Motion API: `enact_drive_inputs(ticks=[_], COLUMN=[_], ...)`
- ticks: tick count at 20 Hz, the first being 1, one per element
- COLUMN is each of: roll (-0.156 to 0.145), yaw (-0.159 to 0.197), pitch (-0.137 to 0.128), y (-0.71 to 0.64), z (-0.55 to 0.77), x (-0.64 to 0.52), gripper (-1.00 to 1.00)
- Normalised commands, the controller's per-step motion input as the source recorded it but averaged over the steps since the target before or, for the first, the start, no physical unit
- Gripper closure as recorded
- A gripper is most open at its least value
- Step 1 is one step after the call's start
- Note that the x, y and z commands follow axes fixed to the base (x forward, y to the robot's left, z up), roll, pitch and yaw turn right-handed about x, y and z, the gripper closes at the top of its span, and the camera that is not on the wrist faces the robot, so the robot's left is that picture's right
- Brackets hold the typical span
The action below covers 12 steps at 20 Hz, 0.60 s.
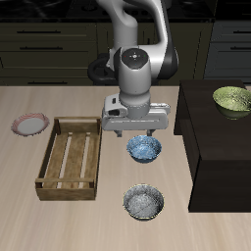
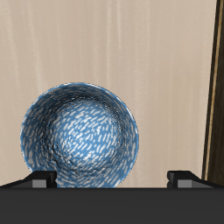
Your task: Place the blue bowl in the wooden tray
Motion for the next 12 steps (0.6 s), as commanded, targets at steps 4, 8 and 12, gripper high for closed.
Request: enact_drive_inputs(ticks=[4,8,12], roll=[-0.018,-0.008,-0.009], yaw=[-0.007,-0.002,0.004], pitch=[0.024,0.023,0.033], y=[-0.08,-0.05,-0.02], z=[-0.22,-0.22,-0.29], x=[0.01,0.03,0.07], gripper=[-1.00,-1.00,-1.00])
